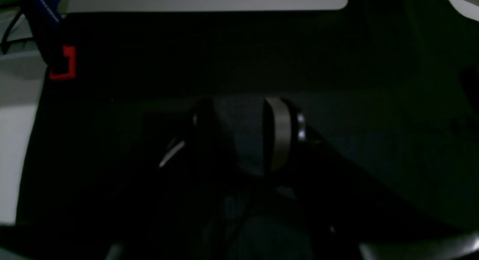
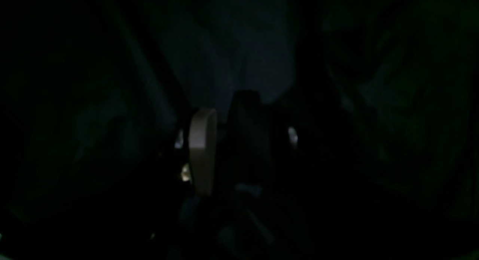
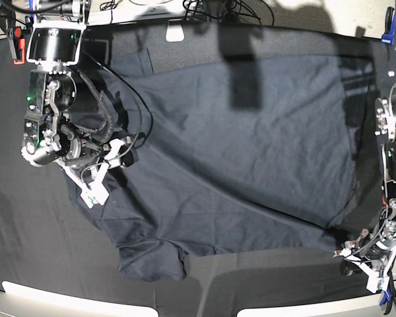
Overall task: Layout the t-shirt on the table in an organized manner, then fold the t-shirt properly
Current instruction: 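Pull the grasped shirt corner outward with the left gripper, spreading it, then regrasp the shirt edges with both grippers near the collar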
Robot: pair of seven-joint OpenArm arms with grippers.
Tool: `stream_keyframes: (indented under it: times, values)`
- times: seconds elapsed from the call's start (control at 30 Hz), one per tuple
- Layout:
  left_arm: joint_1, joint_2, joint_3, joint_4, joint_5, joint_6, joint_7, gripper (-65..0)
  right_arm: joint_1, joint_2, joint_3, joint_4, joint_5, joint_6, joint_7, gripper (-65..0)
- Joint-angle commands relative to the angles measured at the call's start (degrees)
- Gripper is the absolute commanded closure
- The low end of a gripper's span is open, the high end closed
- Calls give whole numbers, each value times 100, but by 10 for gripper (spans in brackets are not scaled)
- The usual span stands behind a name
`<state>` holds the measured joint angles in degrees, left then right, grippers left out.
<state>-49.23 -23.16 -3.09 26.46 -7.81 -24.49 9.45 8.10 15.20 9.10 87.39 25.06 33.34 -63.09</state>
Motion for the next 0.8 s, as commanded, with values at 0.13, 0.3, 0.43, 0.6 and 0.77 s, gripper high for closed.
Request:
stream_keyframes:
  times: [0.13, 0.3, 0.43, 0.6, 0.77]
  values:
    - [-203, -68, -20, 90, -649, -109, 323, -200, 133, 52, 24, 98, 63, 15, 334, -227]
    - [-201, -68, -20, 96, -1132, -704, 949, -201, 254, 55, 24, 98, 55, 22, 415, -228]
    - [-149, -68, -20, 144, -1670, -1126, 1467, -201, 612, 55, 24, 39, -186, 20, 483, -310]
    - [380, -68, -31, 1047, -1952, -1266, 1912, -200, 1355, 94, 24, -970, -232, 9, 553, -315]
    - [1434, -63, -31, 2852, -1934, -1062, 2079, -200, 2317, 131, 24, -2186, -243, 11, 544, -315]
